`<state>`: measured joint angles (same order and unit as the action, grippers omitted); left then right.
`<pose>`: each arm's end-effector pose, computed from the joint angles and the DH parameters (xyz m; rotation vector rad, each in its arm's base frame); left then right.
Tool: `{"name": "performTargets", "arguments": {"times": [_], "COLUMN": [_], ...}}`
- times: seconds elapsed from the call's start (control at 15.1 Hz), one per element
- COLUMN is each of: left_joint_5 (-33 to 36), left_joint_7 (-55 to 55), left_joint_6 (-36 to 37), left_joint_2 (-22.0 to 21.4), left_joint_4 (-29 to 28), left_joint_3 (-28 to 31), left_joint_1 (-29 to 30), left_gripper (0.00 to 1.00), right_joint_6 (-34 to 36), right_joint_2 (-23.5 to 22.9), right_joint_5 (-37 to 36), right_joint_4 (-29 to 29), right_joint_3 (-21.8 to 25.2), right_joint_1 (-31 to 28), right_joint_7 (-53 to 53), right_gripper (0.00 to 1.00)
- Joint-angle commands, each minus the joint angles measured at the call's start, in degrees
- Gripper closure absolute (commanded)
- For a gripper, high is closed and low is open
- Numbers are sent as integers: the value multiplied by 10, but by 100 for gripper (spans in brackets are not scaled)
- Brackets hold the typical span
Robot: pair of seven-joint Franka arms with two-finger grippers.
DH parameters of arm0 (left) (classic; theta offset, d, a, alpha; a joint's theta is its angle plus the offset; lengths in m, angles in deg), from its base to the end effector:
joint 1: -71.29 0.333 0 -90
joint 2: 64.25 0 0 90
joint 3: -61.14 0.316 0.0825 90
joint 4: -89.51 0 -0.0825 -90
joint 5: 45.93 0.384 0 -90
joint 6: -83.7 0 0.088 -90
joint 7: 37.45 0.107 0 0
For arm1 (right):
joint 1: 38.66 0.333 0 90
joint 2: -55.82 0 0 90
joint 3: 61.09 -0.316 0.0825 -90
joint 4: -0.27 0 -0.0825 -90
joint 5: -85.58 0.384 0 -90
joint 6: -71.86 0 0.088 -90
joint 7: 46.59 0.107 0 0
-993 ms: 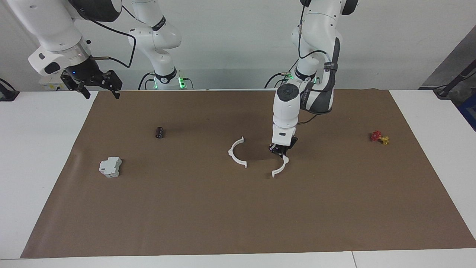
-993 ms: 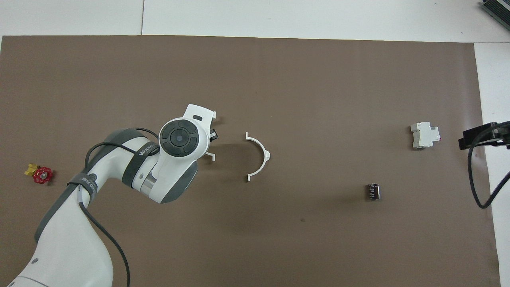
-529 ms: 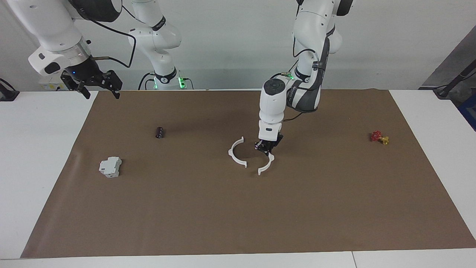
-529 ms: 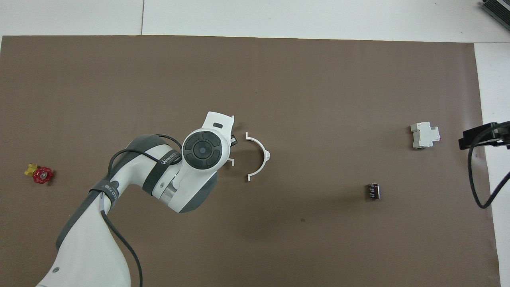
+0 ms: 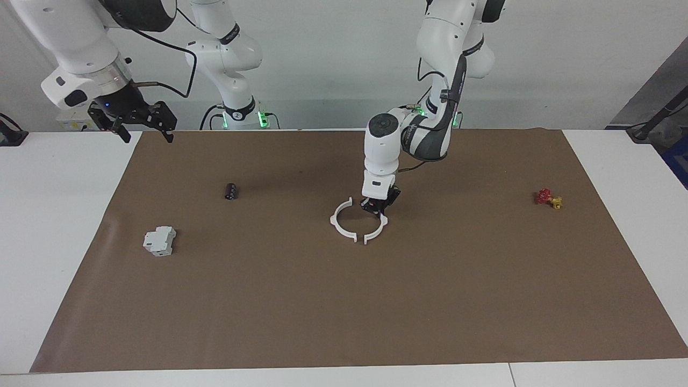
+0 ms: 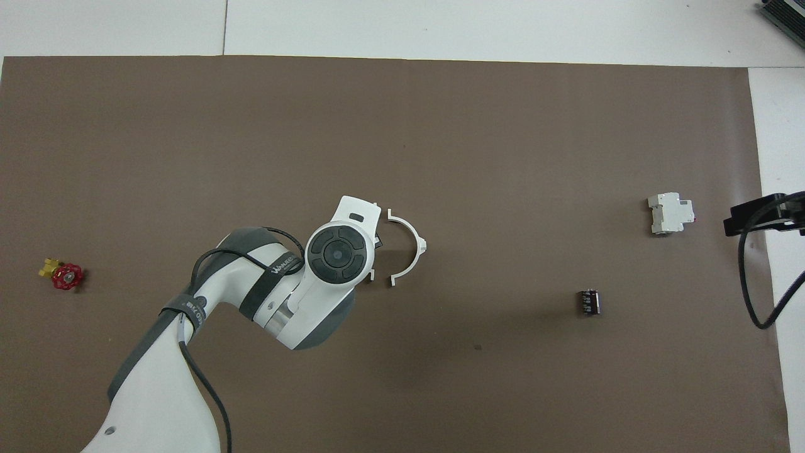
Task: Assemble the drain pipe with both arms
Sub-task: 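Press the held half-ring onto the placed half-ring to close the ring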
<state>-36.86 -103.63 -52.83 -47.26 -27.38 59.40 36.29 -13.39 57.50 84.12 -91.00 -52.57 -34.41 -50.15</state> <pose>0.4806 -0.3562 0.3017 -3.0466 -0.6222 -0.1703 0.5345 -0.0441 0.6230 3.1233 -0.0208 -0.1208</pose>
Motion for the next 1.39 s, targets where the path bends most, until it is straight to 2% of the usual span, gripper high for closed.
{"name": "performTargets", "arguments": {"times": [0.0, 1.32], "left_joint_5": [-7, -7], "left_joint_7": [-44, -101], "left_joint_6": [-15, -32], "left_joint_2": [-15, -6], "left_joint_4": [-16, -20], "left_joint_3": [8, 8], "left_joint_1": [-16, -42], "left_gripper": [100, 100], "right_joint_6": [-6, -7], "right_joint_2": [10, 10], "right_joint_5": [-3, -3], "right_joint_4": [-11, -11], "right_joint_3": [-4, -4], "right_joint_1": [-2, -2], "right_joint_7": [8, 8], "right_gripper": [0, 0]}}
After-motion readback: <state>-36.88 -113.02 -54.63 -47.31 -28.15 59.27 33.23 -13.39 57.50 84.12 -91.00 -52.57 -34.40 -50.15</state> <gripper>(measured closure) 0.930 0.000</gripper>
